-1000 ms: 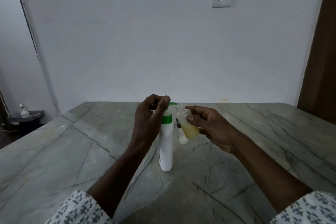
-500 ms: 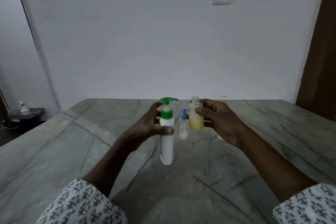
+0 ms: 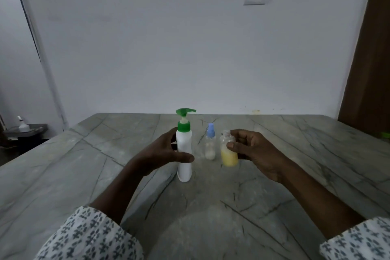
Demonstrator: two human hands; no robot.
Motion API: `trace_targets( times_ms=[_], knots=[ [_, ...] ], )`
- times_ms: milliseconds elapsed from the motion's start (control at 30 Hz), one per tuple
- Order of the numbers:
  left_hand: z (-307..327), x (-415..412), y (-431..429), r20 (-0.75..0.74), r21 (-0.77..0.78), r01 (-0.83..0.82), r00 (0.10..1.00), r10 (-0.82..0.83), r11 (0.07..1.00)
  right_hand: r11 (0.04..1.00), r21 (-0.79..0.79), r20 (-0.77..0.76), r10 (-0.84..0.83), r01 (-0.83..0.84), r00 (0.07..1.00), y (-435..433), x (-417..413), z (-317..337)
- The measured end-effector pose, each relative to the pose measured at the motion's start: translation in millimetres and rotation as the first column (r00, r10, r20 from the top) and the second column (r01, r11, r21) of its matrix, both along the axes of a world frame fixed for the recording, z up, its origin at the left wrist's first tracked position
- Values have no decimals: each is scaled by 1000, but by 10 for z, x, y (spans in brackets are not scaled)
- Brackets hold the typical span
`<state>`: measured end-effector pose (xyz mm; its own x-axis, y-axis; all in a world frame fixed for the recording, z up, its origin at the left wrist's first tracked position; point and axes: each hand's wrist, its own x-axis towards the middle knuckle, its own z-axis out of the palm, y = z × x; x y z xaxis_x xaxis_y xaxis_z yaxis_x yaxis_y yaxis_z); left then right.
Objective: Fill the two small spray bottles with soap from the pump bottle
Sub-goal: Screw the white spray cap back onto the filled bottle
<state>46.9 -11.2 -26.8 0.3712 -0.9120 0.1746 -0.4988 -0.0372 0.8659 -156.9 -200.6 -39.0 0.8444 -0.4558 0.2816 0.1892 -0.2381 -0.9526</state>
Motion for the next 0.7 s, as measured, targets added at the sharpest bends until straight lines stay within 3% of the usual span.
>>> trace_targets(
  times_ms=[67,133,167,233,267,300,333,433,500,600,700],
  knots=[
    [12,27,30,-15,-18,13,1000,-13,1000,1000,-1,-34,5,-5,999,2,-9,-42],
    [110,-12,73,-10,-190,-95,995,95,977,1000,-4,-65,13,-14,998,0,-19,-66],
    [188,-61,96,25,-340,-196,976,218,920,1000,-3,-76,17,-17,997,-4,-25,-69],
    [346,-160,161,124,-692,-285,858,499,663,1000,-4,-88,17,-17,996,-25,-35,-75],
    [418,-248,207,165,-801,-228,805,570,554,1000,-5,-94,13,-14,995,-37,-37,-81],
    [466,-376,242,221,-841,-149,783,582,519,1000,-9,-103,13,-14,995,-47,-40,-87],
    [466,-530,262,279,-832,-88,787,550,548,1000,-16,-114,18,-20,993,-52,-40,-94],
    [241,-964,175,451,-578,36,847,282,815,998,-25,-131,48,-51,990,-60,-34,-104],
    [7,-1115,3,491,-350,-45,842,224,936,998,-33,-133,52,-57,990,-61,-30,-103],
    [-227,-1121,-244,395,-123,-308,857,332,943,994,-83,-185,58,-74,981,-67,-32,-94],
    [-315,-1072,-365,432,9,-422,819,377,907,997,-67,-163,36,-47,986,-171,-77,9]
  ],
)
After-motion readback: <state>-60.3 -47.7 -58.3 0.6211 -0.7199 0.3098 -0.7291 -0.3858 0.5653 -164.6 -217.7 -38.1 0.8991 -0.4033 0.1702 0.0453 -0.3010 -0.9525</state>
